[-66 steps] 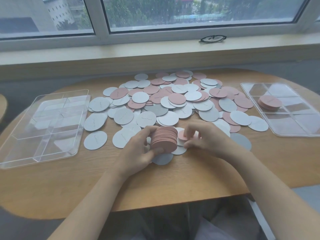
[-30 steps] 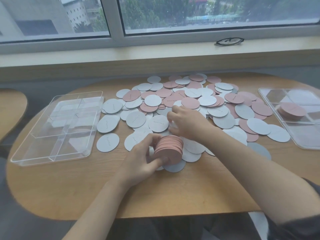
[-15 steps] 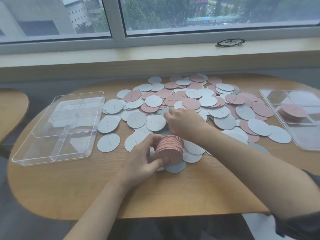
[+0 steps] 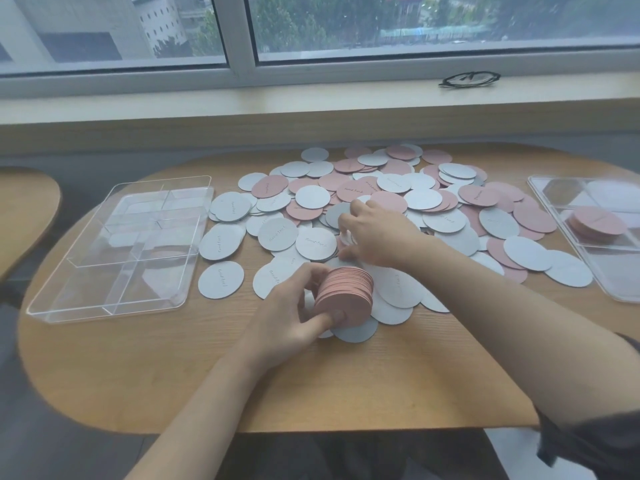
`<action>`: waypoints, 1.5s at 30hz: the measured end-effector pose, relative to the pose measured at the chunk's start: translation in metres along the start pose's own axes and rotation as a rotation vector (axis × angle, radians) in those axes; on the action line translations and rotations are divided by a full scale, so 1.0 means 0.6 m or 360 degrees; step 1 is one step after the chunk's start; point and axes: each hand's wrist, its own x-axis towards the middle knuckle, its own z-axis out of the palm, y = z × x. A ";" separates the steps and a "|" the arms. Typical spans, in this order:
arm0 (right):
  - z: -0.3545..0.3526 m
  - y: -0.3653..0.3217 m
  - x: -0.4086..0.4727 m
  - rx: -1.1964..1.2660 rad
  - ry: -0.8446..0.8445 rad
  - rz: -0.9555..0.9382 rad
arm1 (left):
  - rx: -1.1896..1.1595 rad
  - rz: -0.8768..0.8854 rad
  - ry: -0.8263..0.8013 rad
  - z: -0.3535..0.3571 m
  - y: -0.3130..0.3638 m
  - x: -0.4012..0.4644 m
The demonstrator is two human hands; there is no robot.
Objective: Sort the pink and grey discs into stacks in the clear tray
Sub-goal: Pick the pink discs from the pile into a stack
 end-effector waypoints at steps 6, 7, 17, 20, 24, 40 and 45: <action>-0.017 0.001 -0.004 -0.0145 -0.0061 -0.0142 | 0.0002 -0.0003 -0.0002 0.000 0.000 0.000; -0.022 0.002 -0.005 -0.0144 -0.0114 -0.0141 | 0.0002 -0.0004 -0.0002 0.000 -0.001 0.000; -0.035 0.010 -0.009 -0.0083 -0.0014 -0.0164 | 0.0015 0.0006 -0.0007 0.001 -0.008 0.001; -0.030 0.019 -0.021 -0.0079 0.0263 -0.0286 | 0.0032 0.0000 -0.0008 0.001 -0.008 0.001; -0.035 0.034 -0.044 0.0218 0.0476 -0.0275 | 0.0036 -0.0005 0.0010 0.002 -0.011 0.002; 0.017 -0.028 -0.158 0.1585 0.0470 -0.0089 | 0.0122 0.0009 0.0180 0.007 -0.030 0.006; 0.050 -0.043 -0.162 0.1088 0.0249 -0.0169 | 0.0446 -0.0012 0.0087 0.013 -0.033 0.010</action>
